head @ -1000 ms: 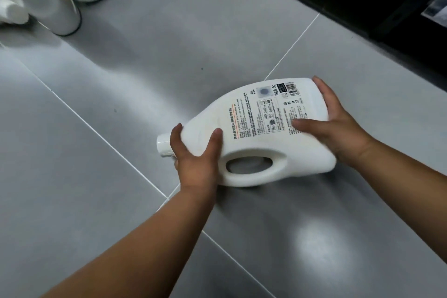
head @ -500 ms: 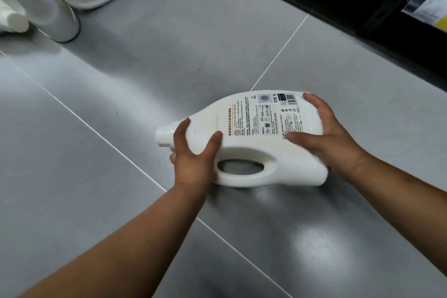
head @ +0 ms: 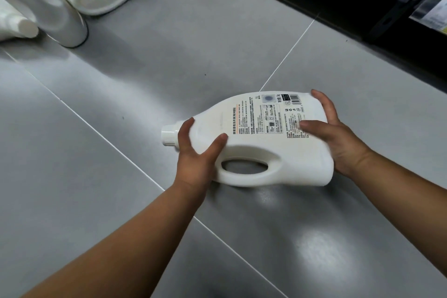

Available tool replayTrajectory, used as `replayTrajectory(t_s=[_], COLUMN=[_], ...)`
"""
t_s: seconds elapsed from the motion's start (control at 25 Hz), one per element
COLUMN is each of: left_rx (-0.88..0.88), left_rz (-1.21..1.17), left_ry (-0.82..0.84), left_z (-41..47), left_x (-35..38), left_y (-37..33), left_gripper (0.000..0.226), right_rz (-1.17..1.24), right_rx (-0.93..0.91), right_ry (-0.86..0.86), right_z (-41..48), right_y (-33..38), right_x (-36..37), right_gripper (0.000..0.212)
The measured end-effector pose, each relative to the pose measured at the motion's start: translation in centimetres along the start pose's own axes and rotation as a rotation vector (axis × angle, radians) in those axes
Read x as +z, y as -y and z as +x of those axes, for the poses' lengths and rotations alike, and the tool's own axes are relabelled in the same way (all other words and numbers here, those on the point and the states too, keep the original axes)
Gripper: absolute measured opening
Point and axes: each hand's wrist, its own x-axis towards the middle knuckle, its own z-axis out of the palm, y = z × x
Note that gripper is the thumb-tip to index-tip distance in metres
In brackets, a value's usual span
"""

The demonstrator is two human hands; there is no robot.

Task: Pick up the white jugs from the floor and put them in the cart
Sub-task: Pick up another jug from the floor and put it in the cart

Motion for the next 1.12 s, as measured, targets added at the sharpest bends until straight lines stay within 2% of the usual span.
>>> replayTrajectory(t_s=[0.24,0.44,0.64,0.8,0.96,1.12], left_rx=[0.133,0.297,0.484,0.583,0.658,0.810], left_rz=[0.008,0.051,0.139,0.167,0.231,0.192], left_ry=[-0.018,0.000,0.026,0.094,0.145,0.311], left_z=[0.9,-1.0,-9.9,-20.5,-34.3,-43.7], left_x=[-1.7,-3.9,-6.3,-8.2,-9.6,-11.0], left_y=[-3.9,-14.2,-30.5,-44.7,-59.2,-69.9], left_gripper=[0.063,0.060,0.060,0.063,0.065,0.071], right_rz=[0.122,0.198,0.245,0.263,0.260,0.221], right_rx=[-0.089,-0.234,-0.351,-0.454,-0.529,-0.657], right_ry=[0.025,0.003,-0.052,-0.075,-0.205,-0.297], right_z=[-0.8,-4.5,-14.6,-26.7,-41.9,-54.4], right_y=[1.6,9.6,24.5,37.7,51.0,60.6], right_x=[2.3,5.2,7.9,9.4,10.6,12.3], right_gripper=[0.070,0.065,0.068,0.072,0.080,0.075])
